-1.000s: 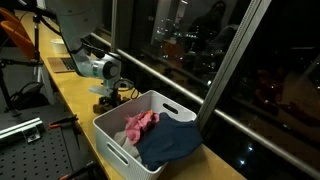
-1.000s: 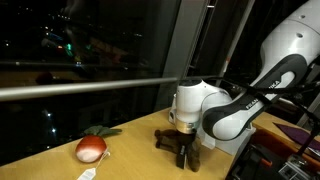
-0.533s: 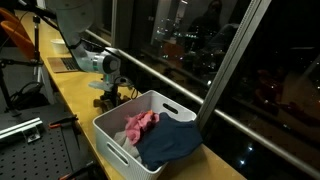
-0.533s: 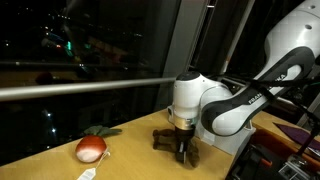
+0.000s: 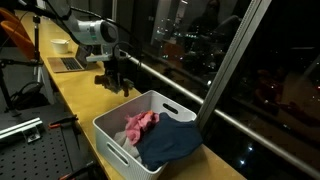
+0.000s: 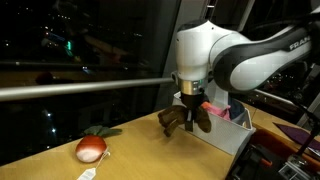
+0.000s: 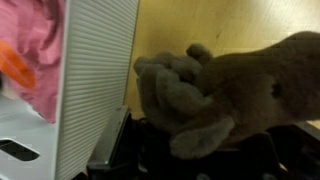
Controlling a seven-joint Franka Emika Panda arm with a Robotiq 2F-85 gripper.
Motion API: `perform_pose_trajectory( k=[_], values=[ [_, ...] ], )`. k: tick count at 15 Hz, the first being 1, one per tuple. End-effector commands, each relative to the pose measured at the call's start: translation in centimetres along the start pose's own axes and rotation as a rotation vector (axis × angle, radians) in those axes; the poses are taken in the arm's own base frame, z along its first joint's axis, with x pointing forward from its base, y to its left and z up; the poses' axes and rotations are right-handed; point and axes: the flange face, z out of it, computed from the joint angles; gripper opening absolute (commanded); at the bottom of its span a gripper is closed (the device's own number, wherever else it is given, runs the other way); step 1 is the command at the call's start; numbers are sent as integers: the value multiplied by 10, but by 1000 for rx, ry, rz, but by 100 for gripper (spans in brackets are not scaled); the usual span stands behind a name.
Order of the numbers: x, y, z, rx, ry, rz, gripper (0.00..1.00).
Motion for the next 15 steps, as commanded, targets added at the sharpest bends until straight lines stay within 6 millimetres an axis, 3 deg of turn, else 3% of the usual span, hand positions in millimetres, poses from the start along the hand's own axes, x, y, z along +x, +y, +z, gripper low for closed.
perform_pose_trajectory(
  k=[1,5,7,10,11,15],
  values=[
    [-42,52,-51,-74,-21,78,0],
    [-84,138,-76,-102,-53,163,0],
    [-102,186,-77,-98,-56,196,0],
    [-114,252,-62,-65,-43,200,0],
    [-115,267,-53,-50,-42,188,19],
    [-116,301,-21,-10,-33,129,48]
  ],
)
